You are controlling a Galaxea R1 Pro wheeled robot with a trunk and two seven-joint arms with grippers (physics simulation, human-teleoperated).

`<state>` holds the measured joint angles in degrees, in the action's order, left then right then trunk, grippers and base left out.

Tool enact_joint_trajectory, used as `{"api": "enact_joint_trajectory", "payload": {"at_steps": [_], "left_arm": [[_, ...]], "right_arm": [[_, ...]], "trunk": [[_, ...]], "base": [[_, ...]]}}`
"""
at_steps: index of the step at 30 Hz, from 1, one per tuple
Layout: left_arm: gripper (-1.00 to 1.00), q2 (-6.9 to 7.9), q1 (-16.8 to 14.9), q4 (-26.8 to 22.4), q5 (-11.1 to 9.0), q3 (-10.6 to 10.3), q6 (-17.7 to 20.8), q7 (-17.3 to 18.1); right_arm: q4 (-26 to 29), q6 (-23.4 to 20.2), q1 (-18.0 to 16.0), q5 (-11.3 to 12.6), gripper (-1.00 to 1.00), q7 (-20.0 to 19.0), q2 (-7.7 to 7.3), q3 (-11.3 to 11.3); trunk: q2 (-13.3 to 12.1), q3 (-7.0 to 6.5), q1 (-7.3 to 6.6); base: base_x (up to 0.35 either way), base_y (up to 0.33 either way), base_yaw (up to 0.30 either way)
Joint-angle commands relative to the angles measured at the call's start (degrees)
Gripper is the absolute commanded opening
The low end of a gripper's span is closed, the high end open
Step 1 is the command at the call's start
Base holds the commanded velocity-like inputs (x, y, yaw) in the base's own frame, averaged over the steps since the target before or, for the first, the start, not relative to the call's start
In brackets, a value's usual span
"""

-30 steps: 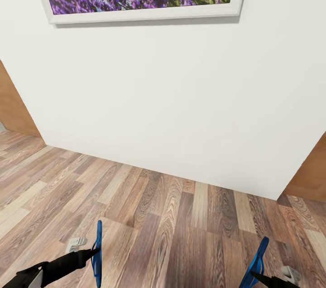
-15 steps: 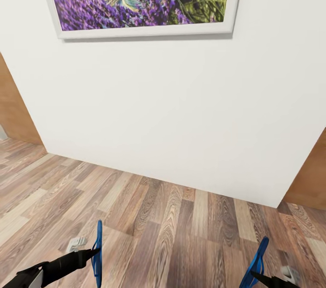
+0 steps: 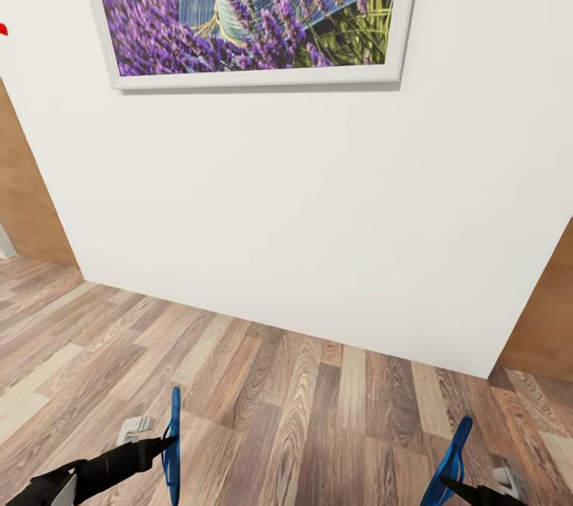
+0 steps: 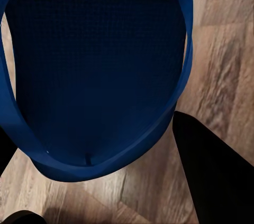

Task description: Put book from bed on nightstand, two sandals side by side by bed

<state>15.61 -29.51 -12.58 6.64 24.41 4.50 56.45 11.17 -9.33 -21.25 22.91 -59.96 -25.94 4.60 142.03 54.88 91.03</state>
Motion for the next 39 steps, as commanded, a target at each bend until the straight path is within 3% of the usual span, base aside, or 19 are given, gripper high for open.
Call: {"api": "enact_joint_trajectory", "payload": {"at_steps": [1, 39], "left_arm": [[-1.0, -0.13, -0.02, -0.07, 0.58, 0.46, 0.42, 0.32], [-1.0, -0.67, -0.02, -0.07, 0.59, 0.46, 0.42, 0.32]], "right_arm": [[0.0, -0.6, -0.02, -0.14, -1.0, -0.24, 0.02, 0.41], [0.0, -0.6, -0.02, -0.14, -1.0, -0.26, 0.01, 0.41]], "trunk": [[-0.39, -0.13, -0.24], [-15.63, -6.95, -8.58]], "base": [[0.0, 0.0, 0.0], [0.0, 0.0, 0.0]]}}
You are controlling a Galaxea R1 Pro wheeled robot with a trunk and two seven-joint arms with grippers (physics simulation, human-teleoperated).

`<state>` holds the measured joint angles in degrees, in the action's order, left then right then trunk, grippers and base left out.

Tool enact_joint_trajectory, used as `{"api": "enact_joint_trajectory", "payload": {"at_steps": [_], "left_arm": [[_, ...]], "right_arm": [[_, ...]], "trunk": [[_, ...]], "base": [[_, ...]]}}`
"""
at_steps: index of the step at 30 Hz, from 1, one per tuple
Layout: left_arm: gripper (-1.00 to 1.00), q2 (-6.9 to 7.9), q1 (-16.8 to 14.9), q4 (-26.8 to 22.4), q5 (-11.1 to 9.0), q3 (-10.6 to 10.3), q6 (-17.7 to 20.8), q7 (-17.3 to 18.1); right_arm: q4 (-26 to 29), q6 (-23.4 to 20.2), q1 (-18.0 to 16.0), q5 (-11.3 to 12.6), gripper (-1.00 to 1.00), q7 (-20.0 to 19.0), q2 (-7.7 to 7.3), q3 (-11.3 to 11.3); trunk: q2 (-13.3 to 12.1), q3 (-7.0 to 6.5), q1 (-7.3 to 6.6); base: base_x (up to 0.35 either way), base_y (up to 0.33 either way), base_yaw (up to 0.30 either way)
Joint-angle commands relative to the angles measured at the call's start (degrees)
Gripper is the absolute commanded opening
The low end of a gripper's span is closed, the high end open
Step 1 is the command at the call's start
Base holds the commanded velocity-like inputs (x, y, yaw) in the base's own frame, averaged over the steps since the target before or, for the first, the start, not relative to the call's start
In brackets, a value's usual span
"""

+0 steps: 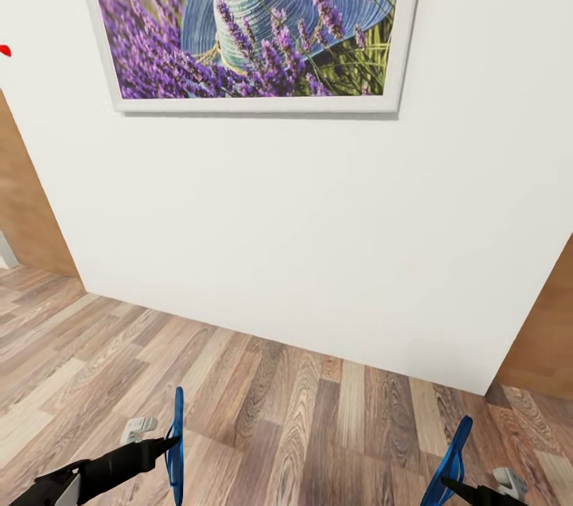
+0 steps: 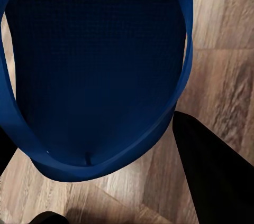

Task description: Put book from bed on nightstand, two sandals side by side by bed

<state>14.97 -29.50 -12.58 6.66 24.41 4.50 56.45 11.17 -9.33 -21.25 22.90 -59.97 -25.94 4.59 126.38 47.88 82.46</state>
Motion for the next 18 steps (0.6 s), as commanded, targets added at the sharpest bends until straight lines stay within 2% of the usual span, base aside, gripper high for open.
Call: {"api": "enact_joint_trajectory", "payload": {"at_steps": [1, 4, 9, 18], "left_arm": [[-1.0, -0.03, -0.03, -0.07, 0.57, 0.46, 0.42, 0.32], [-1.0, -0.03, -0.03, -0.07, 0.56, 0.46, 0.42, 0.32], [-1.0, -0.03, -0.03, -0.07, 0.56, 0.46, 0.38, 0.32], [-1.0, -0.03, -0.03, -0.07, 0.55, 0.46, 0.42, 0.32]], "right_arm": [[0.0, -0.6, -0.02, -0.14, -1.0, -0.24, 0.02, 0.42], [0.0, -0.6, -0.02, -0.14, -1.0, -0.23, 0.02, 0.42], [0.0, -0.6, -0.02, -0.12, -1.0, -0.24, 0.02, 0.42], [0.0, -0.6, -0.02, -0.13, -1.0, -0.31, 0.02, 0.42]], "trunk": [[-0.39, -0.13, -0.24], [-1.59, -0.67, -0.89], [-1.59, -0.67, -0.89], [-1.59, -0.67, -0.89]], "base": [[0.0, 0.0, 0.0], [0.0, 0.0, 0.0], [0.0, 0.0, 0.031], [0.0, 0.0, 0.238]]}}
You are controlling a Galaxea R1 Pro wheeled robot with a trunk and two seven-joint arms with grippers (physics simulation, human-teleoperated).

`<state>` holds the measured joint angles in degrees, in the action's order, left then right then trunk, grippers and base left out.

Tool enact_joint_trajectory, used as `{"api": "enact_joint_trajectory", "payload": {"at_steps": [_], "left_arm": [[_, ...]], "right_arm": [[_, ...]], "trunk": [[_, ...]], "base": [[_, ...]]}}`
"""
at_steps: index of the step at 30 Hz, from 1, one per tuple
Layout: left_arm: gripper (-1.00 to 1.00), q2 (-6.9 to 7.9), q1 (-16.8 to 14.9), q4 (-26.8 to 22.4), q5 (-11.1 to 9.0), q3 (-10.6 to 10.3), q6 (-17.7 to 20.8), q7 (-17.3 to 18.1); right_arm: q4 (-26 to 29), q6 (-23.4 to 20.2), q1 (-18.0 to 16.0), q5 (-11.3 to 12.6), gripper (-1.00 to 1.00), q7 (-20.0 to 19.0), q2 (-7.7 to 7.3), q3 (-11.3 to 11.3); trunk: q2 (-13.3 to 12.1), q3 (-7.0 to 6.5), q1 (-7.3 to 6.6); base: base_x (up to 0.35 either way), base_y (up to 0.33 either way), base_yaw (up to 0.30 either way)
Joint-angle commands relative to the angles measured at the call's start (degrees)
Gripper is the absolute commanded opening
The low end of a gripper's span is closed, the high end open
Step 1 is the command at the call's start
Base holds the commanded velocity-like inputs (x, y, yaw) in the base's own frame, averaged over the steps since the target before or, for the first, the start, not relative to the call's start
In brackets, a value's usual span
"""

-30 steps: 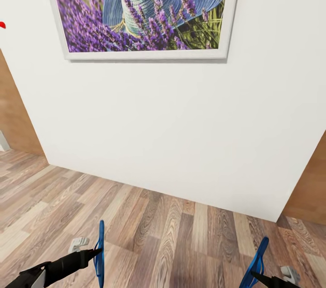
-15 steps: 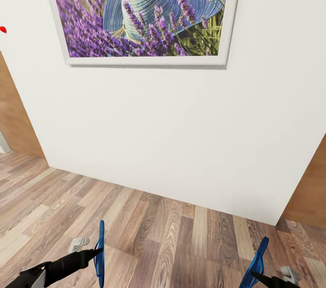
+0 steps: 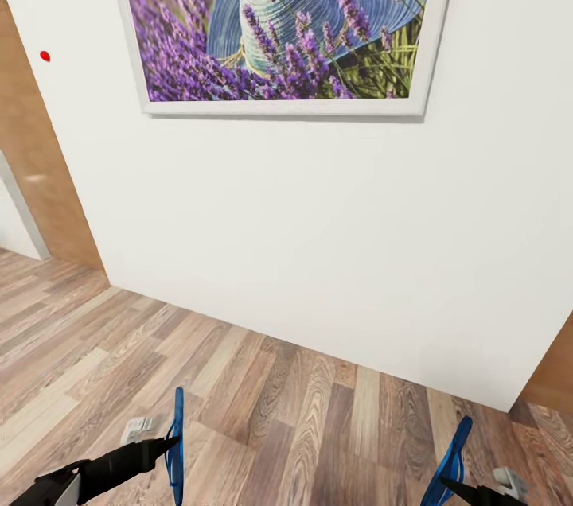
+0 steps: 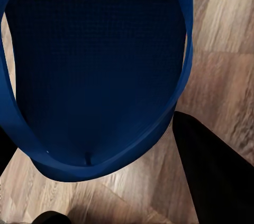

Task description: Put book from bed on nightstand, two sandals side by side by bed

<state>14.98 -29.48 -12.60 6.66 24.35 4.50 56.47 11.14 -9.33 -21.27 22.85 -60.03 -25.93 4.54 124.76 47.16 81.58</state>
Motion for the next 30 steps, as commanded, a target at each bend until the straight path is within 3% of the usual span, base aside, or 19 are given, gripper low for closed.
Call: {"api": "enact_joint_trajectory", "payload": {"at_steps": [1, 20, 30], "left_arm": [[-1.0, -0.04, -0.05, -0.06, 0.54, 0.52, 0.42, 0.31], [-1.0, -0.72, -0.05, 0.03, 0.54, 0.52, 0.42, 0.22], [-1.0, -0.83, -0.05, 0.03, 0.54, 0.52, 0.4, 0.2]], "right_arm": [[0.03, -0.6, 0.0, -0.08, -1.0, -0.24, 0.01, 0.47], [0.03, -0.6, 0.0, -0.08, -1.0, -0.25, 0.01, 0.4], [0.03, -0.6, 0.0, -0.08, -1.0, -0.19, 0.03, 0.38]], "trunk": [[0.03, 0.06, -0.01], [0.03, 0.06, -0.01], [0.03, 0.06, -0.01]], "base": [[0.0, 0.0, 0.287], [0.0, 0.0, 0.291], [0.212, 0.0, 0.292]]}}
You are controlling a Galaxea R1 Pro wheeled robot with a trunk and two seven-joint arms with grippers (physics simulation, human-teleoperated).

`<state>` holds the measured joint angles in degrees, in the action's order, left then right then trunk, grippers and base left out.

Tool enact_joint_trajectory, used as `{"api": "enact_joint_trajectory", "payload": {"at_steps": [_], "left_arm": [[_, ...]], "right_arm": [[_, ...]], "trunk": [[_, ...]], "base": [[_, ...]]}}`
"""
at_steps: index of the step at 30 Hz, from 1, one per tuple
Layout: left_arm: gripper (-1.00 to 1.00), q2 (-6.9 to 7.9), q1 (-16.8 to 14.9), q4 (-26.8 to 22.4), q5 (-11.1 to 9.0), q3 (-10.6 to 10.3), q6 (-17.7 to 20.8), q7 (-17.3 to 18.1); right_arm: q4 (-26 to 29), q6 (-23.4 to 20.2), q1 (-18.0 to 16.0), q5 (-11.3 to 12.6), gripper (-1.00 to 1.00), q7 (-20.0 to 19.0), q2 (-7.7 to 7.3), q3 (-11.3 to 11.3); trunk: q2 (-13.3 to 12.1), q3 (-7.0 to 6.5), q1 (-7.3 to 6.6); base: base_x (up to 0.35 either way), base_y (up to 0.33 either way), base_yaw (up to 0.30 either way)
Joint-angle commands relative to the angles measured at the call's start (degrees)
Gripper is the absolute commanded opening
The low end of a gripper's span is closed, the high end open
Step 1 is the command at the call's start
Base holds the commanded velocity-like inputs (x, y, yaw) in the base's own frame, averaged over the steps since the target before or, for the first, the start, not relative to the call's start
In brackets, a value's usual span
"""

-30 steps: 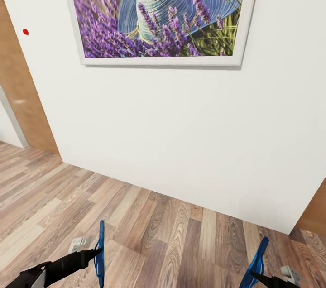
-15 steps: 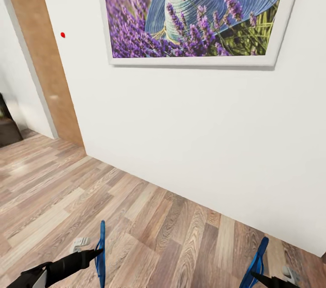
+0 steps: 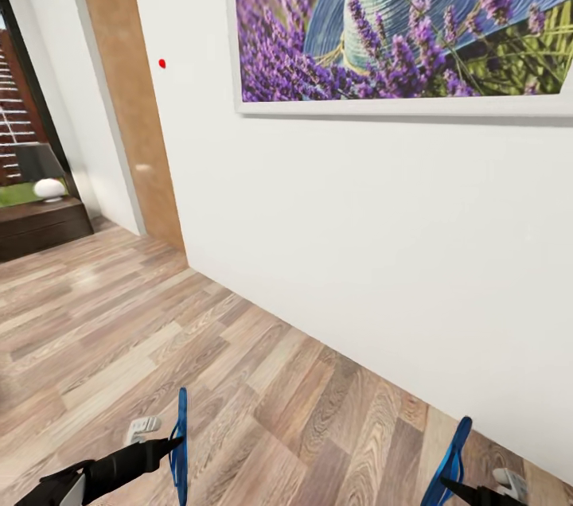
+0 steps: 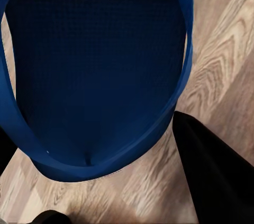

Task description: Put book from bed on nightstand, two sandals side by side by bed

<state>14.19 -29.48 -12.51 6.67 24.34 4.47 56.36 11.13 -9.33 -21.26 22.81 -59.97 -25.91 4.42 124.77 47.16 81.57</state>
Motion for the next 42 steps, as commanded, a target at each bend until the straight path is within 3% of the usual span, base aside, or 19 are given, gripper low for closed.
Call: {"api": "enact_joint_trajectory", "payload": {"at_steps": [1, 15, 22, 42], "left_arm": [[-1.0, -0.04, -0.05, -0.06, 0.54, 0.53, 0.41, 0.32], [-1.0, -0.04, -0.05, -0.05, 0.54, 0.53, 0.36, 0.29], [-1.0, -0.04, -0.05, -0.05, 0.54, 0.53, 0.36, 0.25], [-1.0, -0.04, -0.05, -0.05, 0.54, 0.53, 0.42, 0.23]], "right_arm": [[0.03, -0.6, -0.01, -0.05, -1.0, -0.24, 0.0, 0.51], [0.03, -0.6, -0.01, -0.05, -1.0, -0.24, 0.22, 0.51], [0.03, -0.6, -0.01, -0.05, -1.0, -0.23, 0.33, 0.51], [0.07, -0.6, -0.01, -0.05, -1.0, -0.24, 1.21, 0.51]], "trunk": [[0.02, 0.06, 0.0], [0.02, 0.06, 0.0], [0.02, 0.06, 0.0], [0.02, 0.06, 0.0]], "base": [[0.066, 0.0, 0.292], [0.014, 0.0, 0.292], [0.254, 0.0, 0.273], [0.271, 0.0, 0.045]]}}
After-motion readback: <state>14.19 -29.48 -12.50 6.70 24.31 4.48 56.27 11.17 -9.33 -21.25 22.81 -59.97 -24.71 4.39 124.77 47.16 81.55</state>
